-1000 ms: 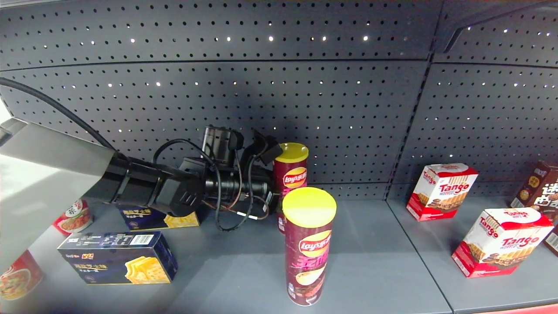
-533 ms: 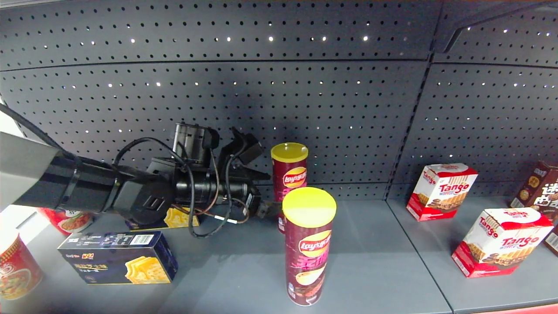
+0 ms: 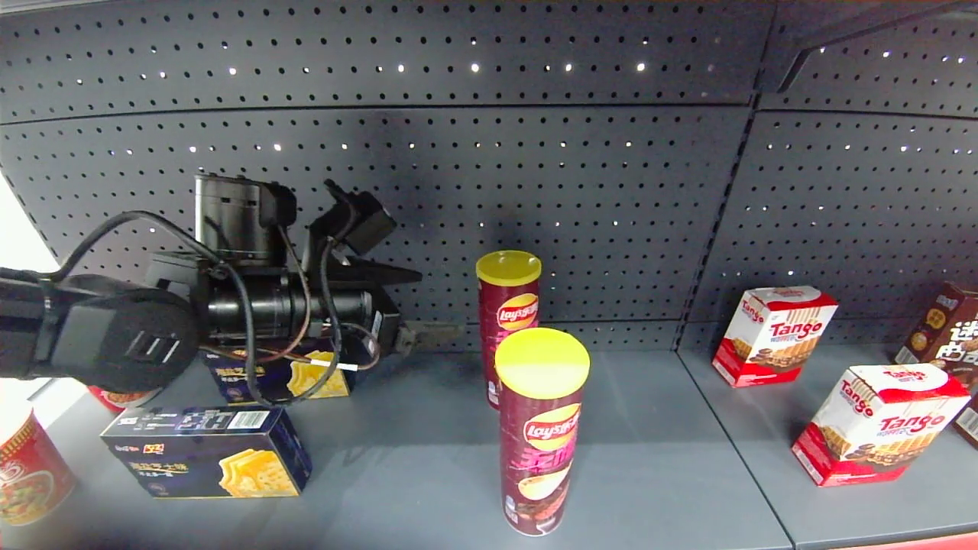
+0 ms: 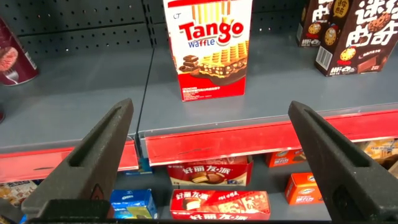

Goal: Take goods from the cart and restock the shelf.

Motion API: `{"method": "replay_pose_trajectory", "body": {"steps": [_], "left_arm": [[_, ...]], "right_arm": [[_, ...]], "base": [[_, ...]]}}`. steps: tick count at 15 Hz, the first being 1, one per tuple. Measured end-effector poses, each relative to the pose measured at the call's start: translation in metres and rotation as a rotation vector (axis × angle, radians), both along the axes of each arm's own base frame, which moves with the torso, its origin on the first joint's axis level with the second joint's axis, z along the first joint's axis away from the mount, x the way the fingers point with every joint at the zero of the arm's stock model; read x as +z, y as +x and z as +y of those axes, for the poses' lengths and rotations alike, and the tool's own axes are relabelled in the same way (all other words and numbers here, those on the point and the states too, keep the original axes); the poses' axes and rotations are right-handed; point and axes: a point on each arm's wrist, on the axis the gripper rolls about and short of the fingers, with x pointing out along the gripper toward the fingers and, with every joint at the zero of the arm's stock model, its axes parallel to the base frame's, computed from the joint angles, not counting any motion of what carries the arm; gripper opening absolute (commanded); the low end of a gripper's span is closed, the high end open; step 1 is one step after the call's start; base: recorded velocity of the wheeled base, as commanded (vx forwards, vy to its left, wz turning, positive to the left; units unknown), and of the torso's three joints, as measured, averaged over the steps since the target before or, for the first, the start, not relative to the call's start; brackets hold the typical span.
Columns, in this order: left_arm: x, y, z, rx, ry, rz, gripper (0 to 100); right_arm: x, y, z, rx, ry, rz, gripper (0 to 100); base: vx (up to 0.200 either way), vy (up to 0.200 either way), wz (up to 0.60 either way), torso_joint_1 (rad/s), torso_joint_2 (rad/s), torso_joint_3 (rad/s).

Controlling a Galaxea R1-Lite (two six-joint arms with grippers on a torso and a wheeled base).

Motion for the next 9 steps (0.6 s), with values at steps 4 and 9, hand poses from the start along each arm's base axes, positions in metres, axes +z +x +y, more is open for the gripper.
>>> {"method": "replay_pose_trajectory", "body": {"steps": [4, 9], "left_arm": [[0.026, -0.032, 0.030, 0.243, 0.054, -0.099, 100], [0.058, -0.083, 0.056, 0.524, -0.036, -0.166, 100]], "right_arm": [[0.000, 0.000, 0.000, 0.001, 0.000, 0.000, 100], [0.000, 0.000, 0.000, 0.000, 0.000, 0.000, 100]], "base": [[0.000, 0.000, 0.00, 0.000, 0.00, 0.000], [0.000, 0.000, 0.00, 0.000, 0.00, 0.000]]}}
